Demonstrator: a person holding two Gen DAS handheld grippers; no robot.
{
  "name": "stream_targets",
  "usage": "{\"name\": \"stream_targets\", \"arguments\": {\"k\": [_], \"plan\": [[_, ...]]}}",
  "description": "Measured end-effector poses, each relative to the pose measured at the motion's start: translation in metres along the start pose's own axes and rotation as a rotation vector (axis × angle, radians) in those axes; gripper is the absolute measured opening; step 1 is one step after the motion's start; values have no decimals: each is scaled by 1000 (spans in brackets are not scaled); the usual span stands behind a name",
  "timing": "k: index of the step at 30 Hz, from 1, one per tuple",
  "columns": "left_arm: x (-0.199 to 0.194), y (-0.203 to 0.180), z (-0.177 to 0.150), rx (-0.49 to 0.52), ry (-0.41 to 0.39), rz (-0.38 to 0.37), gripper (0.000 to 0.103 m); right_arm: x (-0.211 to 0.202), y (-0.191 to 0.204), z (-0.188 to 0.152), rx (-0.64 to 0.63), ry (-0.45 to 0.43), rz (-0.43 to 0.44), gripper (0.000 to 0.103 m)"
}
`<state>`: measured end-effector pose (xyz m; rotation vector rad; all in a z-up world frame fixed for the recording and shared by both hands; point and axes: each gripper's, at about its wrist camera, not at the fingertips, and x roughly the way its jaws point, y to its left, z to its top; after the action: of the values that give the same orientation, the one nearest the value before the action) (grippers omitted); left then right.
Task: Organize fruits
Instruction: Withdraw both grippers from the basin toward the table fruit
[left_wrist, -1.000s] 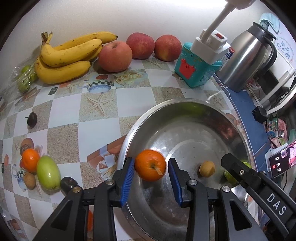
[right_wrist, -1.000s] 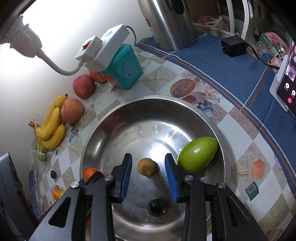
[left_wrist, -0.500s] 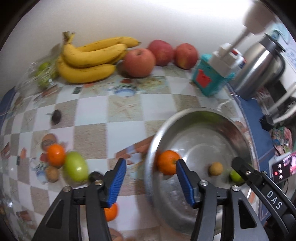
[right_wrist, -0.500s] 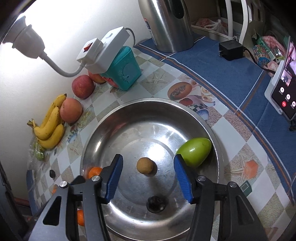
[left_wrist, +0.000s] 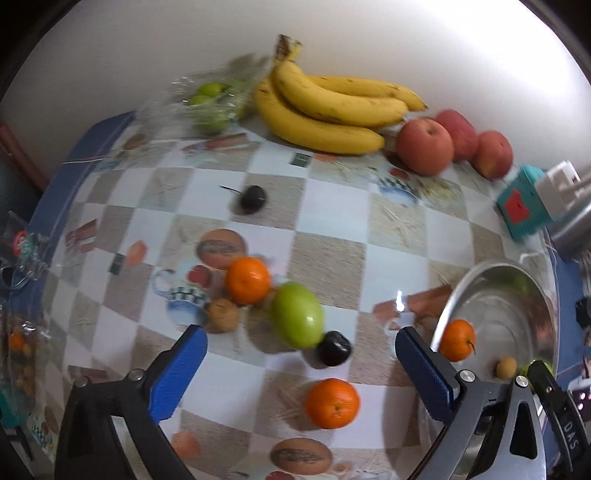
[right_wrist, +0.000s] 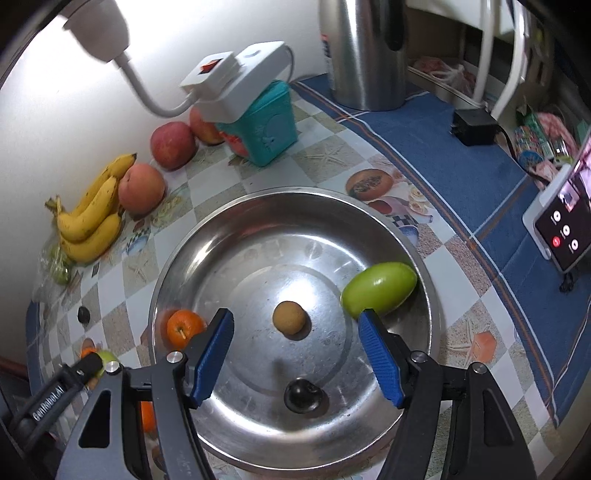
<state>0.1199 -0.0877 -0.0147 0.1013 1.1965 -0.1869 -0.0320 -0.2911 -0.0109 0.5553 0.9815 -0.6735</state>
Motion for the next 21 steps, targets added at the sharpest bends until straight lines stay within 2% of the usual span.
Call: {"name": "stream_targets", "arguments": {"k": [1, 3, 8, 16, 21], "plan": [[-2, 3, 0, -3, -6, 3, 103, 0, 3, -1, -12, 0, 1, 82], [-6, 6, 1, -2, -22, 11, 103, -2, 6, -2, -26, -3, 4, 93], [-16, 11, -1, 1, -50, 28, 103, -6, 14, -5, -63, -10, 15, 93], [-24, 19, -8, 13, -75, 60, 103, -14, 26, -11, -112, -27, -15, 93], [-29, 25, -13, 13, -93, 64, 103, -20, 35, -17, -150, -29, 3, 93]]}}
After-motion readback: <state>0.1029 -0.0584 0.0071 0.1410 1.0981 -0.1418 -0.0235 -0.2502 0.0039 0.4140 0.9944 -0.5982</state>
